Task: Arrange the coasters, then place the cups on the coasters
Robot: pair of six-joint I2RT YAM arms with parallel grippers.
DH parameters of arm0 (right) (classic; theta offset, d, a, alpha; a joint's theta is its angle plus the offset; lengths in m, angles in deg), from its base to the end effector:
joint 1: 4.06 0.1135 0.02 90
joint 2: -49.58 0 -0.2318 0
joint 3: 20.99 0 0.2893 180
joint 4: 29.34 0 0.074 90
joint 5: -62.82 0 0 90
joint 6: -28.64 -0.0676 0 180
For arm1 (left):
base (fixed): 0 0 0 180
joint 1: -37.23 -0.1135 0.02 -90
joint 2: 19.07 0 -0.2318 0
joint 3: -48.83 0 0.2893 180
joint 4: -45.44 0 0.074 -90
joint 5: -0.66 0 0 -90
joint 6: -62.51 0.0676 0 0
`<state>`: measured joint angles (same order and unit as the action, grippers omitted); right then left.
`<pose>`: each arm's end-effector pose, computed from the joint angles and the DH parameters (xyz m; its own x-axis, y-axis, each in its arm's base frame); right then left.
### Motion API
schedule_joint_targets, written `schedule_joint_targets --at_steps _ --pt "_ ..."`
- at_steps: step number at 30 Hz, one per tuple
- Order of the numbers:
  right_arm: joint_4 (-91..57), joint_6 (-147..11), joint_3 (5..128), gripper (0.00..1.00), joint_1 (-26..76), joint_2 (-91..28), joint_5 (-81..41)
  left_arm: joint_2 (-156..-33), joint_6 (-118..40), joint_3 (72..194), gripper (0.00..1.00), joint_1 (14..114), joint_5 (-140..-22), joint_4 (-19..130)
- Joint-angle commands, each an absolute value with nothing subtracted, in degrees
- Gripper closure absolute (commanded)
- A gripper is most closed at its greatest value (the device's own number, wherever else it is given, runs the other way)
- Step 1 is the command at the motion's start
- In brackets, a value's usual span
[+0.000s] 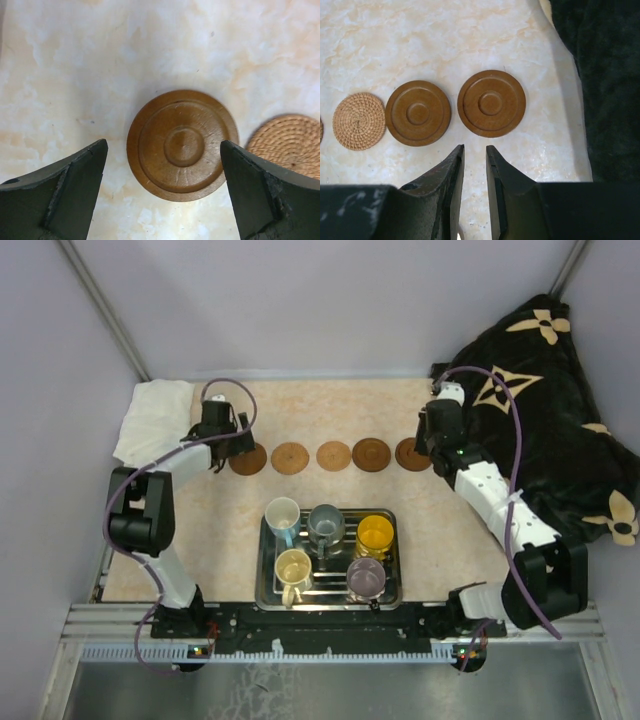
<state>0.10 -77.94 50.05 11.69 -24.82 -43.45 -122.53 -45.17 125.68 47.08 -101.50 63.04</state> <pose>0.3547 0.0804 0.2446 -0.5094 0.1410 -0.8489 0.1163 0.9887 0.0944 0.4291 -0.0600 0.1117 -0.6602 -0.1867 -0.7275 -0.1910 0.9785 -0.0777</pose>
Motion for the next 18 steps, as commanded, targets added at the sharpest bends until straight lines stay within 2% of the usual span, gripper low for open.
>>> schedule_joint_targets --at_steps 1,9,18 --pt "-0.93 -74.21 55.88 0.76 14.29 -29.39 -40.98 -118.61 -43.84 128.39 0.00 46.63 -99.66 60.23" --pt "-1.14 -73.30 63.30 0.83 19.05 -40.11 -36.71 -112.17 -44.93 124.73 0.00 46.63 -100.77 61.62" --pt "0.36 -70.99 74.74 0.85 25.06 -57.28 -35.77 -106.13 -47.73 117.72 0.00 46.63 -102.55 63.23"
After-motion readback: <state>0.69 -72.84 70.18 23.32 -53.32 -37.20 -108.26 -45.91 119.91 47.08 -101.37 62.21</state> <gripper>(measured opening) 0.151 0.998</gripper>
